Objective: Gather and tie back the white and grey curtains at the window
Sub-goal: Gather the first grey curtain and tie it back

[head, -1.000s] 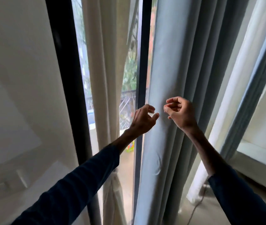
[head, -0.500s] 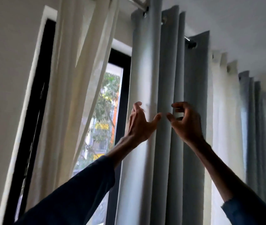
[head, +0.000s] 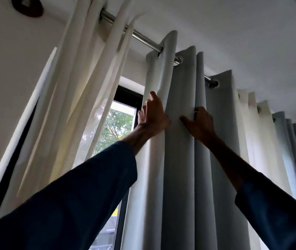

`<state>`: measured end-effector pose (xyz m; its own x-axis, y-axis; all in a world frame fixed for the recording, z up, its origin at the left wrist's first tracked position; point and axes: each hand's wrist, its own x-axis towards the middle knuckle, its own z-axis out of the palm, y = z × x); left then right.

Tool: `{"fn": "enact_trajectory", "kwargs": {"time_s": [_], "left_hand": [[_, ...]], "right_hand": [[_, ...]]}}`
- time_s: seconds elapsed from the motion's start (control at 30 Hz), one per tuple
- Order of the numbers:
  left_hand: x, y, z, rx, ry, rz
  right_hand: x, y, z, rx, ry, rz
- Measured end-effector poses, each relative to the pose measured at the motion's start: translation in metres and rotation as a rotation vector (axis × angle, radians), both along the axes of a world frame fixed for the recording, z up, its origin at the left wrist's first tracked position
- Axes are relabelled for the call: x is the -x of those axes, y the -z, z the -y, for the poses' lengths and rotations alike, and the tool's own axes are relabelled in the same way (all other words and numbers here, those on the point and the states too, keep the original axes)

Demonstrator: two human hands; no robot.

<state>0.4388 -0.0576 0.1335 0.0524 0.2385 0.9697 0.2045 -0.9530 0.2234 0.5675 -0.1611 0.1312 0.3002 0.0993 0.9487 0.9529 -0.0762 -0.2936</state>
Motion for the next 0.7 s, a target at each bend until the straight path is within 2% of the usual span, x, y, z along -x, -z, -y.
{"fn": "enact_trajectory", "kwargs": {"time_s": [0.3, 0.47, 0.7], "left_hand": [[-0.025, -0.028, -0.007, -0.121, -0.145, 0.006], [-0.031, -0.033, -0.007, -0.133, -0.199, -0.008], [-0.021, -0.054, -0.014, -0.127, -0.4, 0.034]], "right_hand": [[-0.02, -0.028, -0.024, -0.114, 0.062, 0.042], [-0.022, -0.041, -0.036, -0.121, 0.047, 0.055], [-0.051, -0.044, -0.034, -0.126, 0.097, 0.061]]}}
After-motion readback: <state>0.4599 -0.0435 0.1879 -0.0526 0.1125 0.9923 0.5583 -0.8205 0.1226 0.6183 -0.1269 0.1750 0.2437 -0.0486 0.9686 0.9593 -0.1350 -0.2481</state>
